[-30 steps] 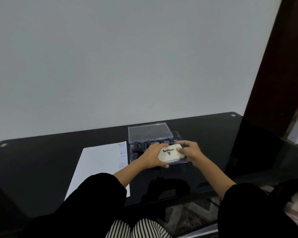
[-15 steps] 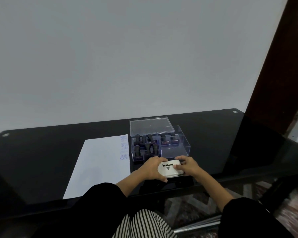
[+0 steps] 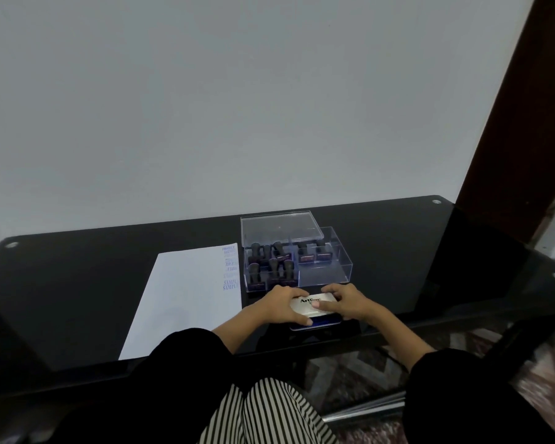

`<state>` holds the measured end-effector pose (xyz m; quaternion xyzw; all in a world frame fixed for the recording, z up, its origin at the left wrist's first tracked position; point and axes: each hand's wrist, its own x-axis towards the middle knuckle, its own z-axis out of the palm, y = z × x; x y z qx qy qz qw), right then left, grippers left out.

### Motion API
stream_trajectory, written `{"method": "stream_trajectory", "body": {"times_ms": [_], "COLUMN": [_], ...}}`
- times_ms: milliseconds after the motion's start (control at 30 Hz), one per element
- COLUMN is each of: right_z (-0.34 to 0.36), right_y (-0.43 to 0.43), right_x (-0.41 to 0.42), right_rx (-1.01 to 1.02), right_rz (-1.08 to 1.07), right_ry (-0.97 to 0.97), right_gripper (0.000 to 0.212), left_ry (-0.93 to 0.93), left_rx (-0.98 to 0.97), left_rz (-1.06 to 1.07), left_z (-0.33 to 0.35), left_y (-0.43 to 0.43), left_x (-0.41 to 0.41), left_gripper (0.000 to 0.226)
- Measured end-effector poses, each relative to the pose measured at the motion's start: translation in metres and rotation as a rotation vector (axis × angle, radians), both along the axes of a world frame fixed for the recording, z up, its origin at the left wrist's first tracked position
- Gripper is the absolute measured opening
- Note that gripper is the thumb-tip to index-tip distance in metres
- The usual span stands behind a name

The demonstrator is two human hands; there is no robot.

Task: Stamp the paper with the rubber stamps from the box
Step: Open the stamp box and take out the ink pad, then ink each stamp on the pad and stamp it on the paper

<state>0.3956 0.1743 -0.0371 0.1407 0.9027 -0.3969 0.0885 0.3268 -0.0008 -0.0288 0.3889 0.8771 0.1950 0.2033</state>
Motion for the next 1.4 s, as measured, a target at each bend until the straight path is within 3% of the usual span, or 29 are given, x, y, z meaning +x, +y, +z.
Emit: {"method": "stream_trajectory", "body": {"times_ms": [133, 333, 433, 600, 1067, 1233, 1400], "right_z": [0.006, 0.008, 0.003, 0.001, 0.003, 0.014, 0.041], "right_y": [0.002, 0.002, 0.004, 0.001, -0.009, -0.009, 0.005], "right_x": [0.004, 0.002, -0.001, -0.010, -0.016, -0.005, -0.025], "right_rx": [0.031, 0.017, 0.023, 0.055, 0.197, 0.364, 0.393], "right_rz": [0.114, -0.060, -0.163, -0.261, -0.310, -0.389, -0.388], "right_ry": [-0.023, 0.158, 0.206, 0.227, 0.204, 0.376, 0.501], "right_gripper": [0.073, 0.027, 0.026, 0.026, 0.025, 0.044, 0.036], "left_ry": [-0.015, 0.103, 0.216, 0.265, 0.327, 0.409, 0.422], "left_rx": [0.054, 0.283, 0.311, 0.155, 0.122, 0.093, 0.177], "left_rz": [-0.012, 0.093, 0.196, 0.336, 0.297, 0.272, 0.252], "left_z": [0.015, 0.025, 0.022, 0.017, 0.024, 0.028, 0.039], "left_y": [-0.004, -0.017, -0.022, -0.033, -0.035, -0.035, -0.023], "left_x": [-0.004, -0.016, -0.025, -0.036, -0.030, -0.031, -0.040], "left_gripper": [0.046, 0.024, 0.028, 0.039, 0.028, 0.033, 0.030]}}
